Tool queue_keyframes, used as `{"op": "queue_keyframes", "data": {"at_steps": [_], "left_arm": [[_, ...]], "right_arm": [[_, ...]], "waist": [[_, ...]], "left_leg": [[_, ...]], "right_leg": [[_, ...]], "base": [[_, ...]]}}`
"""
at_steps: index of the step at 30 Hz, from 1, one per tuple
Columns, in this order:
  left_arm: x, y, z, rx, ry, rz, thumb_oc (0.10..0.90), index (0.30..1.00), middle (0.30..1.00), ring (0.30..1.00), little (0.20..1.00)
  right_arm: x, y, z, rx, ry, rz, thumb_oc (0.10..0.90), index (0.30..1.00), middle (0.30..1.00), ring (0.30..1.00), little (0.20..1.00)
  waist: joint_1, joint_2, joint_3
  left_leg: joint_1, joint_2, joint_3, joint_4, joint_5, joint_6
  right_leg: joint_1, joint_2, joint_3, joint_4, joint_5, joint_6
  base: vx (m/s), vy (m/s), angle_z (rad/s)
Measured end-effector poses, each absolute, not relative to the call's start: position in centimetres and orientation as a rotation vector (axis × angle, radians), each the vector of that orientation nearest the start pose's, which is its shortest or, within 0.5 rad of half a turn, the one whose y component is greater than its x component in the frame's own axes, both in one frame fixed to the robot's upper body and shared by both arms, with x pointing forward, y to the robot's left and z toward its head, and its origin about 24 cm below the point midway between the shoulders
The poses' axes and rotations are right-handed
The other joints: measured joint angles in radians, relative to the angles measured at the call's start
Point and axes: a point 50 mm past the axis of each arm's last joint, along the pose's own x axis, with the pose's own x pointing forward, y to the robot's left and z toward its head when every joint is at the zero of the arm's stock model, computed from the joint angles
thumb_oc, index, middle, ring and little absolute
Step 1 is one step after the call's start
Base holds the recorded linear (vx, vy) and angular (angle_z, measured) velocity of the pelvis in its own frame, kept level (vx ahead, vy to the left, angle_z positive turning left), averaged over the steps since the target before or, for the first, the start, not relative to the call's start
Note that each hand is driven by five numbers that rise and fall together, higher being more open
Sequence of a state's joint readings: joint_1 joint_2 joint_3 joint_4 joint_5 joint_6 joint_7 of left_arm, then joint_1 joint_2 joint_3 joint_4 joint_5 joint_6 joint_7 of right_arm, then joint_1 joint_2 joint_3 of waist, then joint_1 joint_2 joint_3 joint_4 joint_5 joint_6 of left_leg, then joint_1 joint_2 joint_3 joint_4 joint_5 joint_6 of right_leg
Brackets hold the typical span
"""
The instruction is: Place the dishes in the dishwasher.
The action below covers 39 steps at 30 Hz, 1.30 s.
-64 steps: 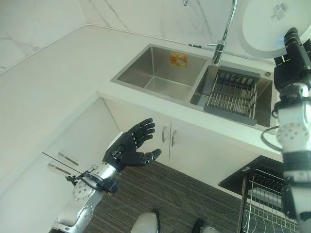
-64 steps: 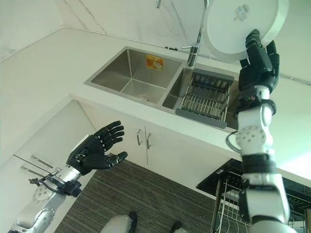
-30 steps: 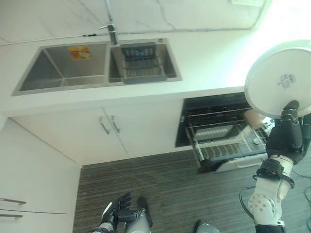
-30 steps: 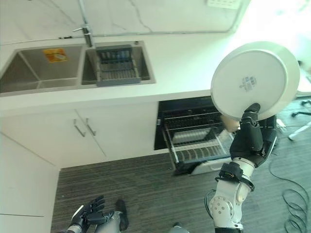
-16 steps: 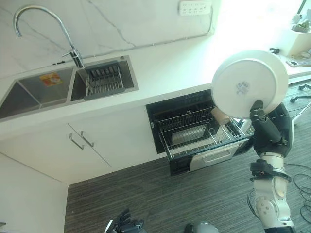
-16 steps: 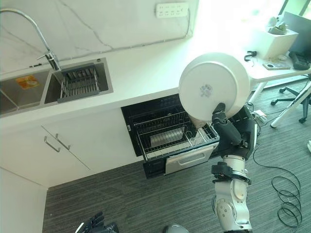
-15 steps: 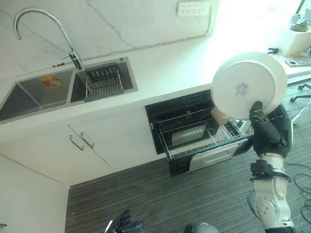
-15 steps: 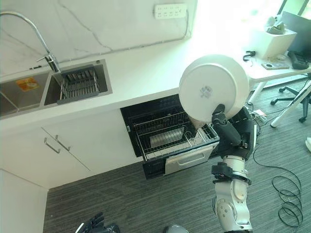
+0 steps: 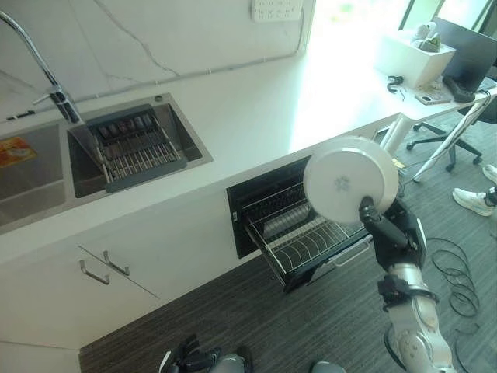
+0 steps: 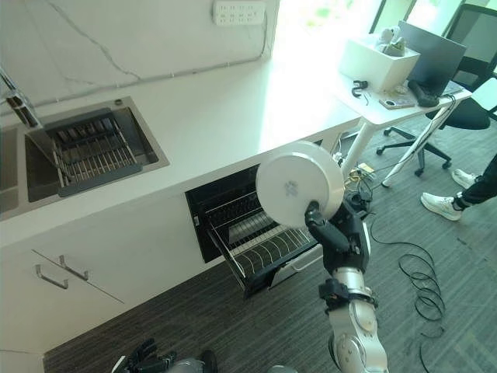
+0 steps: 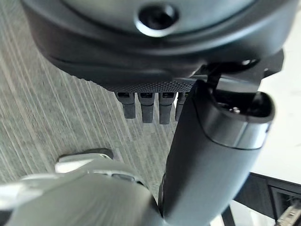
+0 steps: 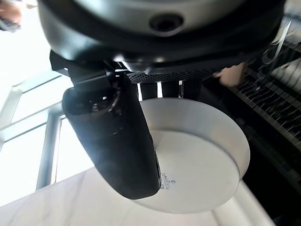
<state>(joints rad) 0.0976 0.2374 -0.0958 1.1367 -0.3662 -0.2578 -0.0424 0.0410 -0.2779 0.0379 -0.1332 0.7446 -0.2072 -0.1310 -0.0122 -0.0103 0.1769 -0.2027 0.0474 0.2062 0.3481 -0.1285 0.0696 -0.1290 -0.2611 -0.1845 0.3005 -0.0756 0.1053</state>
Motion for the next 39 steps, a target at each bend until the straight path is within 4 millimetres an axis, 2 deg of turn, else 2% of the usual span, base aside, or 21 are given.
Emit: {"op": "queue_keyframes", "data": {"at_steps": [2,3,4,6,8,9,10,11,12,14,17,22,26,30,32,34,36,39], "left_arm": [[10.4,24.2,-14.6,-0.025,0.927,0.237,0.8,0.9,0.9,0.9,0.9],[10.6,24.7,-14.4,-0.024,0.92,0.251,0.8,0.9,0.9,0.9,0.9],[10.7,25.3,-14.2,-0.015,0.915,0.265,0.8,0.9,0.9,0.9,0.9],[9.5,26.0,-14.3,0.001,0.953,0.284,0.8,0.9,0.9,0.9,0.9],[7.3,26.4,-14.7,-0.012,1.004,0.332,0.8,0.9,0.9,0.9,0.9],[6.2,26.4,-14.9,-0.015,1.03,0.344,0.8,0.9,0.9,0.9,0.9],[4.8,25.6,-15.4,-0.052,1.062,0.368,0.8,0.9,0.9,0.9,0.9],[2.9,24.4,-15.9,-0.091,1.106,0.38,0.8,0.9,0.9,0.9,0.9],[2.0,23.9,-16.0,-0.1,1.129,0.383,0.8,0.9,0.9,0.9,0.9],[1.3,23.3,-16.2,-0.059,1.163,0.323,0.8,0.9,0.9,0.9,0.9],[0.9,22.4,-16.5,-0.057,1.187,0.298,0.8,0.9,0.9,0.9,0.9],[1.0,22.5,-16.5,-0.042,1.189,0.283,0.8,0.9,0.9,0.9,0.9],[1.0,22.5,-16.5,-0.041,1.191,0.278,0.8,0.9,0.9,0.9,0.9],[1.1,22.6,-16.5,-0.037,1.19,0.263,0.8,0.9,0.9,0.9,0.9],[1.3,22.9,-16.4,-0.022,1.188,0.255,0.8,0.9,0.9,0.9,0.9],[1.3,23.6,-16.3,-0.007,1.185,0.26,0.8,0.9,0.9,0.9,0.9],[1.5,23.6,-16.2,-0.005,1.179,0.26,0.8,0.9,0.9,0.9,0.9],[1.8,23.6,-16.2,0.006,1.175,0.247,0.8,0.9,0.9,0.9,0.9]], "right_arm": [[25.1,-19.0,9.1,0.501,-0.255,-0.049,0.4,0.3,0.3,0.3,0.3],[25.4,-18.4,9.3,0.497,-0.257,-0.022,0.4,0.3,0.3,0.3,0.3],[25.5,-17.9,9.1,0.483,-0.244,-0.008,0.4,0.3,0.3,0.3,0.3],[25.7,-17.8,8.8,0.459,-0.214,-0.008,0.4,0.3,0.3,0.3,0.3],[26.0,-18.0,8.8,0.427,-0.201,-0.034,0.4,0.3,0.3,0.3,0.3],[26.0,-18.4,8.9,0.407,-0.203,-0.047,0.4,0.3,0.3,0.3,0.3],[25.9,-19.2,8.8,0.352,-0.19,-0.077,0.4,0.3,0.3,0.3,0.3],[25.6,-20.5,8.8,0.244,-0.183,-0.117,0.4,0.3,0.3,0.3,0.3],[25.3,-21.6,8.9,0.175,-0.189,-0.157,0.4,0.3,0.3,0.3,0.3],[25.2,-22.8,9.6,0.045,-0.212,-0.184,0.4,0.3,0.3,0.3,0.3],[25.2,-23.4,10.0,-0.156,-0.236,-0.204,0.4,0.3,0.3,0.3,0.3],[25.2,-23.9,10.1,-0.477,-0.25,-0.177,0.4,0.3,0.3,0.3,0.3],[25.2,-23.0,9.8,-0.584,-0.27,-0.161,0.4,0.3,0.3,0.3,0.3],[25.9,-21.3,9.9,-0.777,-0.336,-0.094,0.4,0.3,0.3,0.3,0.3],[27.0,-21.2,9.0,-0.864,-0.335,-0.107,0.4,0.3,0.3,0.3,0.3],[27.2,-21.7,8.1,-0.927,-0.31,-0.125,0.4,0.3,0.3,0.3,0.3],[27.2,-22.0,7.4,-0.968,-0.298,-0.149,0.4,0.3,0.3,0.3,0.3],[27.6,-22.3,5.1,-1.084,-0.241,-0.159,0.4,0.3,0.3,0.3,0.3]], "waist": [[0.022,-0.001,0.009],[0.026,-0.004,0.016],[0.049,-0.008,0.023],[0.078,-0.022,0.023],[0.095,-0.041,0.022],[0.094,-0.05,0.023],[0.092,-0.037,0.023],[0.09,-0.031,0.019],[0.083,-0.03,0.018],[0.068,-0.023,0.008],[0.066,0.012,-0.014],[0.079,0.012,-0.026],[0.099,0.008,-0.036],[0.122,0.003,-0.053],[0.146,-0.006,-0.067],[0.164,-0.016,-0.08],[0.181,-0.013,-0.082],[0.189,-0.007,-0.084]], "left_leg": [[-0.02,-0.002,0.015,0.007,-0.002,0.002],[-0.021,0.001,0.011,0.006,-0.008,0.012],[-0.021,0.005,0.013,0.011,-0.01,0.004],[-0.021,0.012,0.011,0.014,-0.016,-0.016],[-0.023,0.02,0.013,0.022,-0.017,-0.029],[-0.025,0.025,0.007,0.036,-0.021,-0.043],[-0.026,0.051,-0.006,0.048,-0.021,-0.063],[-0.025,0.087,-0.022,0.044,-0.013,-0.088],[-0.024,0.107,-0.037,0.028,0.003,-0.106],[-0.015,0.123,-0.048,-0.011,0.034,-0.121],[0.021,0.137,-0.051,-0.055,0.064,-0.148],[0.03,0.127,-0.062,-0.069,0.068,-0.15],[0.026,0.12,-0.066,-0.067,0.063,-0.142],[0.01,0.106,-0.084,-0.057,0.064,-0.135],[0.001,0.101,-0.09,-0.053,0.059,-0.137],[-0.007,0.091,-0.108,-0.051,0.061,-0.133],[-0.011,0.085,-0.108,-0.05,0.06,-0.129],[-0.021,0.072,-0.126,-0.039,0.055,-0.121]], "right_leg": [[-0.04,-0.08,-0.02,-0.012,0.008,0.011],[-0.038,-0.094,-0.022,-0.026,0.021,0.03],[-0.04,-0.106,-0.02,-0.036,0.026,0.038],[-0.019,-0.099,-0.042,-0.059,0.026,0.037],[0.018,-0.061,-0.077,-0.061,0.015,0.024],[0.042,-0.04,-0.072,-0.082,0.033,0.053],[0.05,-0.014,-0.078,-0.083,0.03,0.054],[0.051,0.025,-0.087,-0.079,0.018,0.034],[0.048,0.046,-0.102,-0.067,0.005,0.012],[0.031,0.06,-0.115,-0.034,-0.018,-0.018],[0.033,0.076,-0.117,-0.001,-0.046,-0.03],[0.039,0.067,-0.126,0.01,-0.054,-0.031],[0.041,0.06,-0.129,0.013,-0.059,-0.034],[0.043,0.046,-0.149,0.014,-0.059,-0.031],[0.047,0.04,-0.157,0.014,-0.059,-0.029],[0.049,0.033,-0.175,0.014,-0.061,-0.026],[0.051,0.027,-0.177,0.014,-0.061,-0.024],[0.065,0.018,-0.197,0.009,-0.062,-0.017]], "base": [[0.0,-0.185,-0.05],[0.04,-0.244,0.0],[0.06,-0.267,0.01],[0.07,-0.228,-0.06],[0.11,-0.189,-0.04],[0.11,-0.182,0.05],[0.07,-0.125,0.02],[0.05,-0.146,0.07],[0.02,-0.124,0.07],[0.02,-0.094,0.08],[0.01,-0.033,-0.02],[0.0,0.006,0.08],[-0.01,0.033,0.05],[0.0,0.041,0.18],[0.0,0.034,0.17],[0.01,0.045,0.23],[0.01,0.037,0.07],[0.03,0.042,0.19]]}}
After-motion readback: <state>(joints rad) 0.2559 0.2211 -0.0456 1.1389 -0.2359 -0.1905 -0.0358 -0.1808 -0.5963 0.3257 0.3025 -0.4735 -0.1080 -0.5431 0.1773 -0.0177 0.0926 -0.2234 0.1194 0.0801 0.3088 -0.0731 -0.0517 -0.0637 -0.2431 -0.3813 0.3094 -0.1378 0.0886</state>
